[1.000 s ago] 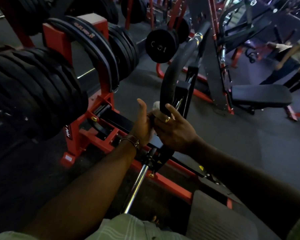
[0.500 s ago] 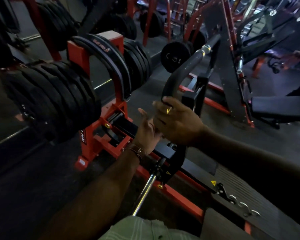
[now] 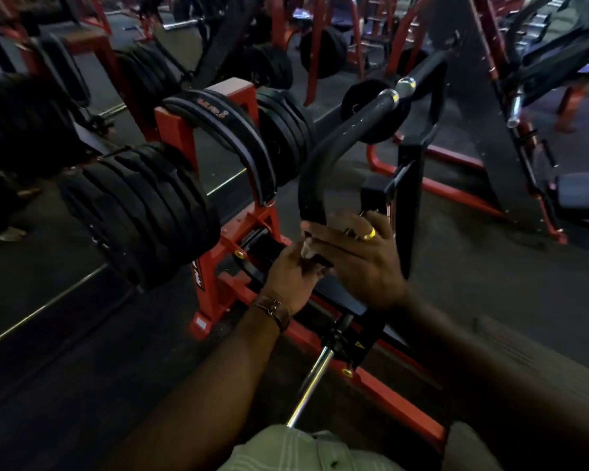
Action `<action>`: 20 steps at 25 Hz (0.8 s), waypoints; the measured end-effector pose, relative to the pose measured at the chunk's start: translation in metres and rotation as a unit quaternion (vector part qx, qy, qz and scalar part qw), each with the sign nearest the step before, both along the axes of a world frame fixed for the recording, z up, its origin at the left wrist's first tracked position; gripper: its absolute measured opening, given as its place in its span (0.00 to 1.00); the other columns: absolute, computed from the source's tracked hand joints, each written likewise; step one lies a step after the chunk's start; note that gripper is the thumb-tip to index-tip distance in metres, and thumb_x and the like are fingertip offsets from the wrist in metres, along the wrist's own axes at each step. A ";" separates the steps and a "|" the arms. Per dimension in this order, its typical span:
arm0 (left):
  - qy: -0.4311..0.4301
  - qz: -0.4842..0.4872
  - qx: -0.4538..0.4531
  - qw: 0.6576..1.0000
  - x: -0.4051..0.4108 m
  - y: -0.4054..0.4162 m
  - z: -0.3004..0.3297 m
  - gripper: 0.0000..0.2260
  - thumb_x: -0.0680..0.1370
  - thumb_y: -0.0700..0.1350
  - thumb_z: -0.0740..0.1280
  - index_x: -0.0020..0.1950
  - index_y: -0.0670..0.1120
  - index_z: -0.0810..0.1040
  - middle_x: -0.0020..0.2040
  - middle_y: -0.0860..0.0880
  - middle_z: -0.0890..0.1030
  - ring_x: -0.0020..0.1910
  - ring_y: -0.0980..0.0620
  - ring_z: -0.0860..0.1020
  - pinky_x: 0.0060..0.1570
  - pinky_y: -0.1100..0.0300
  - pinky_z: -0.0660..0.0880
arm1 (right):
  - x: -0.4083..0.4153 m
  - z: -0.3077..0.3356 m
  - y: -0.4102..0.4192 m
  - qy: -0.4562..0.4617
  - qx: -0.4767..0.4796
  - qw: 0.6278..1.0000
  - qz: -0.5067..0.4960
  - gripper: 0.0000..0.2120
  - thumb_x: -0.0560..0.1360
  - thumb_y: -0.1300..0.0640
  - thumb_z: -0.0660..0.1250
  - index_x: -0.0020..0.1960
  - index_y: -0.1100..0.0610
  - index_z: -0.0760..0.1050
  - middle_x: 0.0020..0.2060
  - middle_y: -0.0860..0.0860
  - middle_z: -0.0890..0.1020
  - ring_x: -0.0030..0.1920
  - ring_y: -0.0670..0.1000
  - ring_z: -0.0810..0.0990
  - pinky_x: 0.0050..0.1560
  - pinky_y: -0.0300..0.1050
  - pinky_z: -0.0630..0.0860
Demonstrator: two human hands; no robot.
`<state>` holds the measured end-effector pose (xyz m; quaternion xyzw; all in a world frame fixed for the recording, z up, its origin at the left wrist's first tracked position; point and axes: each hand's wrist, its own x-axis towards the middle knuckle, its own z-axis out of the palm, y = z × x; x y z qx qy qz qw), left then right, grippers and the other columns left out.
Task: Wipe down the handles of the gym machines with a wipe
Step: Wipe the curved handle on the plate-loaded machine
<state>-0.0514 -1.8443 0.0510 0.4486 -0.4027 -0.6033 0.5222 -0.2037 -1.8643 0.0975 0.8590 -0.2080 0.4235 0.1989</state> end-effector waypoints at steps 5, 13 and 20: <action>0.147 0.046 0.044 0.987 -0.012 0.003 0.013 0.40 0.77 0.70 0.50 0.66 0.37 0.75 0.58 0.40 0.82 0.56 0.44 0.80 0.56 0.51 0.77 | 0.002 -0.029 0.030 -0.244 0.238 0.939 -0.042 0.07 0.79 0.64 0.65 0.50 0.66 0.82 0.54 0.60 0.82 0.55 0.46 0.78 0.57 0.33 0.75; 0.190 0.108 0.042 0.975 -0.029 0.013 0.015 0.31 0.83 0.64 0.48 0.48 0.51 0.87 0.51 0.48 0.85 0.52 0.50 0.82 0.52 0.56 0.77 | 0.045 0.028 0.025 -0.381 0.382 0.841 0.037 0.09 0.80 0.66 0.63 0.59 0.62 0.77 0.55 0.51 0.79 0.55 0.41 0.79 0.54 0.32 0.75; 0.153 0.120 0.029 0.980 -0.040 0.014 0.022 0.30 0.83 0.64 0.47 0.73 0.47 0.72 0.69 0.45 0.77 0.70 0.44 0.73 0.65 0.47 0.70 | 0.024 0.015 0.013 -0.327 0.534 0.779 0.038 0.13 0.80 0.65 0.64 0.60 0.54 0.80 0.52 0.46 0.84 0.55 0.43 0.81 0.60 0.47 0.79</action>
